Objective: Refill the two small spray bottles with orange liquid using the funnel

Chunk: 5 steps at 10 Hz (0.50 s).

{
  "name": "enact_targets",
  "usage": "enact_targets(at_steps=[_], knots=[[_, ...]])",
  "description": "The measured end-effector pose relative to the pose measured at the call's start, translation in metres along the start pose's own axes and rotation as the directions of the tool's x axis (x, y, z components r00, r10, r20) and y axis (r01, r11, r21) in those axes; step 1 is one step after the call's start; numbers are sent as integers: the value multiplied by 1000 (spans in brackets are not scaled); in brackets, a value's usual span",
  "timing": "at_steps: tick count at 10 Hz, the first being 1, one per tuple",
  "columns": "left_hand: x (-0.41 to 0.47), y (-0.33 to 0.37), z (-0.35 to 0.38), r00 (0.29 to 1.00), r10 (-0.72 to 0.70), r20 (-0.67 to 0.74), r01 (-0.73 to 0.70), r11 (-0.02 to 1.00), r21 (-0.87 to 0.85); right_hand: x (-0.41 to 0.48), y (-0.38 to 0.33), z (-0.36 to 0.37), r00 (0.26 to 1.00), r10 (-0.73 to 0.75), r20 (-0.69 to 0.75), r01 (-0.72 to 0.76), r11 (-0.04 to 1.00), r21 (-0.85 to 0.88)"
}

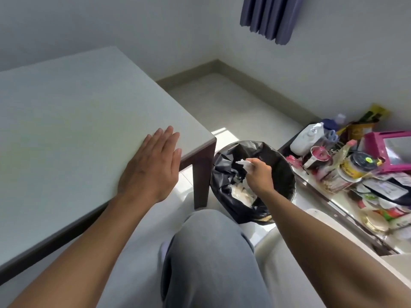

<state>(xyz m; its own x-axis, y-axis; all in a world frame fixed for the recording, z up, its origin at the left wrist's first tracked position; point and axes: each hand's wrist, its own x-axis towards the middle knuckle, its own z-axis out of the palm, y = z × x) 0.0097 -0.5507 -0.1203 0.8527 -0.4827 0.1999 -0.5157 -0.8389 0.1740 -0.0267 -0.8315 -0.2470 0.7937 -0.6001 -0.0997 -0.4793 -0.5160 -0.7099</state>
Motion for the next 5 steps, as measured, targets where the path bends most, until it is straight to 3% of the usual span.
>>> enact_targets(at_steps=[1,2,3,5], knots=[[0,0,2,1000,2,-12,-2,1000,18,5,18,20,990,125,59,-121,991,-58],[1,2,3,1000,5,-4,-5,999,33,14,28,42,918,276,284,-219,951,-217],[2,2,2,1000,0,5,0,999,37,16,25,46,869,319,378,-219,934,-283],[1,1,1,1000,-2,-7,2,1000,-11,-1,12,26,949,180,259,-156,981,-111]])
